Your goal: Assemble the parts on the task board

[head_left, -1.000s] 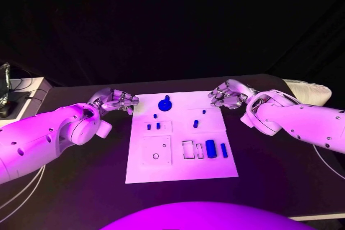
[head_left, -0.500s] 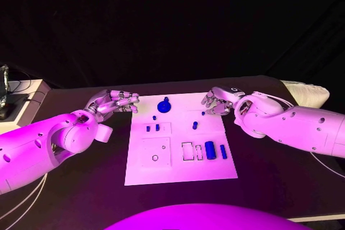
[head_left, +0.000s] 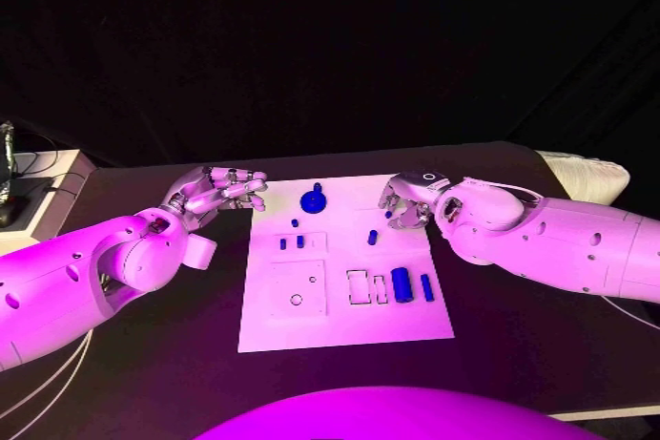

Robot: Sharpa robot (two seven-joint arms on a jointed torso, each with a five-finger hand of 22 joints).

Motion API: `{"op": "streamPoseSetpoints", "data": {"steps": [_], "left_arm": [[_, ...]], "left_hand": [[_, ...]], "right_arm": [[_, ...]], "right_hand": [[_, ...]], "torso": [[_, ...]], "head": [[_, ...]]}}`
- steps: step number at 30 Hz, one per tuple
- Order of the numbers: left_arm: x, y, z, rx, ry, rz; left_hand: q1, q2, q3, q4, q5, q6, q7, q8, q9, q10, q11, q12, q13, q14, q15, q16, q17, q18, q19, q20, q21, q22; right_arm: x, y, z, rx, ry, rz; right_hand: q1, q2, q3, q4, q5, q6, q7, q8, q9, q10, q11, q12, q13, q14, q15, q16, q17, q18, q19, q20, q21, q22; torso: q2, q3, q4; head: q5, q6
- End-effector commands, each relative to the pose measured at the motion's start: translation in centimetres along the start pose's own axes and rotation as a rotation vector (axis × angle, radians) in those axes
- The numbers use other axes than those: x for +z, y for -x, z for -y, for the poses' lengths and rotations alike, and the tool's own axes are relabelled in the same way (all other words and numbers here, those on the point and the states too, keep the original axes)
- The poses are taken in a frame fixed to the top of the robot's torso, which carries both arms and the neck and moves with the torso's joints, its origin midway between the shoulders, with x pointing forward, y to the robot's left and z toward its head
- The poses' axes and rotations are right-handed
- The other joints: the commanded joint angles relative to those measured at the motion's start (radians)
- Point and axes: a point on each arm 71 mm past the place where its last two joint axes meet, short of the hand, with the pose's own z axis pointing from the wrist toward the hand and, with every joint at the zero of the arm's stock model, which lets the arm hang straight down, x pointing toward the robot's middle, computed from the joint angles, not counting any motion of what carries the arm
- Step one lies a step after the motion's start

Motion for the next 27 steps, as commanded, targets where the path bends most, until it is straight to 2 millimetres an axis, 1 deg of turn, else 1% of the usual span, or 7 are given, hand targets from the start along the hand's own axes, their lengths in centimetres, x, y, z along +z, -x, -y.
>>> {"op": "streamPoseSetpoints", "data": {"steps": [1,10,11,13,16,18,27], "left_arm": [[0.05,-0.24,0.22,0.000,-0.027,-0.017],[0.06,-0.12,0.17,0.010,-0.024,-0.015],[0.06,-0.11,0.16,0.011,-0.023,-0.015],[0.06,-0.09,0.14,0.012,-0.021,-0.014],[0.06,-0.06,0.10,0.014,-0.016,-0.012],[0.06,-0.03,0.07,0.015,-0.012,-0.010],[0.04,0.09,-0.04,0.019,0.002,-0.010]], "left_hand": [[0.007,0.000,-0.006,0.000,0.003,0.000,0.004,-0.002,0.001,0.003,0.002,-0.004,0.001,0.005,0.000,-0.004,0.002,-0.018,0.005,-0.001,0.001,-0.001],[0.009,0.001,-0.007,-0.001,0.003,-0.002,0.005,-0.002,0.001,0.002,0.002,-0.004,0.001,0.005,0.000,-0.004,0.004,-0.018,0.005,-0.001,0.001,-0.001],[0.009,0.001,-0.009,0.000,0.003,-0.003,0.005,-0.002,0.001,0.001,0.003,-0.004,0.001,0.005,0.001,-0.004,0.005,-0.018,0.006,-0.001,0.002,-0.001],[0.009,0.001,-0.009,0.000,0.003,-0.003,0.005,-0.002,0.001,0.001,0.003,-0.004,0.001,0.005,0.001,-0.004,0.005,-0.018,0.006,-0.001,0.002,-0.001],[0.012,0.003,-0.009,-0.002,0.003,-0.006,0.008,-0.002,0.000,-0.001,0.004,-0.004,0.001,0.004,0.001,-0.005,0.006,-0.018,0.005,-0.001,0.002,-0.001],[0.012,0.003,-0.009,-0.002,0.003,-0.007,0.009,-0.002,0.000,-0.002,0.004,-0.004,0.001,0.003,0.001,-0.006,0.006,-0.018,0.005,-0.001,0.003,-0.001],[0.015,0.007,-0.009,-0.004,0.003,-0.011,0.010,-0.002,0.001,-0.007,0.006,-0.004,0.001,0.002,0.002,-0.007,0.007,-0.018,0.003,-0.001,0.004,0.002]], "right_arm": [[-0.11,-0.46,-0.30,-0.152,-0.004,-0.020],[-0.03,-0.69,-0.54,-0.197,-0.001,0.002],[-0.01,-0.72,-0.52,-0.199,-0.001,0.003],[0.01,-0.78,-0.52,-0.197,0.000,0.000],[0.04,-0.89,-0.55,-0.188,0.004,-0.011],[0.04,-0.99,-0.53,-0.182,0.004,-0.020],[-0.06,-1.28,-0.28,-0.172,-0.001,-0.051]], "right_hand": [[0.008,-0.016,-0.002,0.022,0.010,0.006,-0.002,0.001,0.000,-0.001,-0.006,-0.004,-0.001,0.001,0.002,0.005,-0.003,0.010,0.058,0.002,0.003,-0.007],[0.016,-0.007,0.036,0.024,0.027,0.007,-0.002,0.001,-0.001,-0.008,-0.005,-0.005,-0.002,0.000,-0.001,0.004,-0.005,0.012,0.058,-0.001,0.000,-0.019],[0.018,-0.004,0.051,0.022,0.006,0.008,-0.003,0.001,-0.001,-0.007,-0.006,-0.005,-0.002,-0.001,-0.001,0.004,-0.005,0.012,0.058,-0.001,0.001,-0.020],[0.017,-0.011,0.165,0.027,-0.179,0.012,-0.004,0.000,-0.002,-0.004,-0.007,-0.006,-0.002,0.000,-0.002,0.004,-0.004,0.010,0.058,-0.003,0.005,-0.020],[-0.018,-0.047,0.312,0.040,-0.169,0.027,-0.006,0.001,0.000,0.009,-0.009,-0.008,-0.002,0.000,-0.005,0.005,-0.004,0.011,0.058,-0.005,0.016,-0.019],[-0.033,-0.037,0.365,0.059,-0.180,0.035,-0.014,0.000,0.000,0.016,-0.016,-0.007,-0.002,0.001,-0.007,0.006,-0.004,0.010,0.058,-0.005,0.018,-0.019],[-0.043,-0.006,0.443,0.074,-0.193,0.072,-0.028,0.002,0.005,0.048,-0.030,-0.007,-0.002,0.006,-0.018,0.006,-0.010,0.001,0.058,-0.016,0.028,-0.020]], "torso": [[0.000,0.0007,0.0004],[0.001,0.0006,0.0010],[0.000,0.0006,0.0008],[0.000,0.0001,0.0009],[0.000,0.0002,0.0008],[0.000,0.0004,0.0005],[0.000,0.0008,0.0003]], "head": [[0.001,0.000],[0.001,0.001],[0.001,0.001],[0.002,0.000],[0.004,-0.001],[0.005,-0.001],[0.005,-0.003]]}}
